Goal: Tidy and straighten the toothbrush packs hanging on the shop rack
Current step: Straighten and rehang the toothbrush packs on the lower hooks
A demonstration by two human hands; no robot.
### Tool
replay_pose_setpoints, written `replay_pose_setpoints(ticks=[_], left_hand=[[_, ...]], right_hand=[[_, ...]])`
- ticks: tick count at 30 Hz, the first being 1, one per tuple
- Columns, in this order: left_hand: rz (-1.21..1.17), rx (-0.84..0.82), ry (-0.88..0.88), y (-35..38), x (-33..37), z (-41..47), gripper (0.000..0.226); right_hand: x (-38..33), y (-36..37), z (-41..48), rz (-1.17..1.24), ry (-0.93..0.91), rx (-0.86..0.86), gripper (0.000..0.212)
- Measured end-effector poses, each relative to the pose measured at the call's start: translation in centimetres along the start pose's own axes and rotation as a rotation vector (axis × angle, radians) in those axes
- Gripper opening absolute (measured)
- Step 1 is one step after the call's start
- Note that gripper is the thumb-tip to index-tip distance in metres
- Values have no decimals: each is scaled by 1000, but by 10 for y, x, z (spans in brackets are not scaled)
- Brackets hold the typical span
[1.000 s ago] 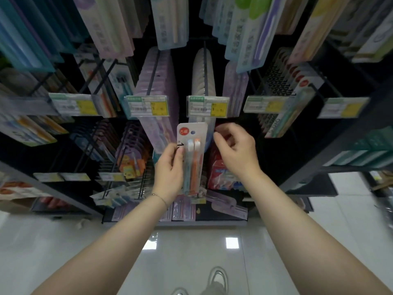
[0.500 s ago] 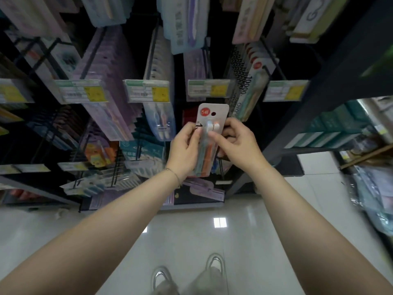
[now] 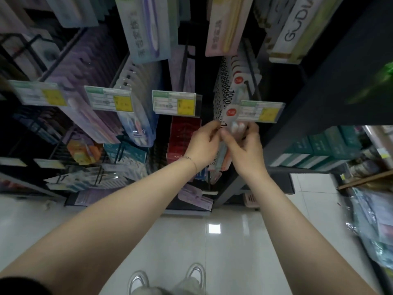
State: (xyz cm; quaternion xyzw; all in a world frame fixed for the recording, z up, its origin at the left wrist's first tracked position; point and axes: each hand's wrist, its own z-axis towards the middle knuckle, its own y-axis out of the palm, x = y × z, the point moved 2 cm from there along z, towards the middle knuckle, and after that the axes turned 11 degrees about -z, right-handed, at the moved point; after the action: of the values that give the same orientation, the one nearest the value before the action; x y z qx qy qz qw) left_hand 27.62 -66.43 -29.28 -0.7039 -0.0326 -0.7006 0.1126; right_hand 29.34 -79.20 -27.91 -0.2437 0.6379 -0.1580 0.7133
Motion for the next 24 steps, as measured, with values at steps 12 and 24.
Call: replay_pose_setpoints(ticks=[12,24], left_hand=[[-21,6,94,22,17,9,30],[2,17,168,25,18,7,26]], right_hand=[[6,-14,14,-50,-7,195,36],[3,-16,15,-143,-44,211,42]])
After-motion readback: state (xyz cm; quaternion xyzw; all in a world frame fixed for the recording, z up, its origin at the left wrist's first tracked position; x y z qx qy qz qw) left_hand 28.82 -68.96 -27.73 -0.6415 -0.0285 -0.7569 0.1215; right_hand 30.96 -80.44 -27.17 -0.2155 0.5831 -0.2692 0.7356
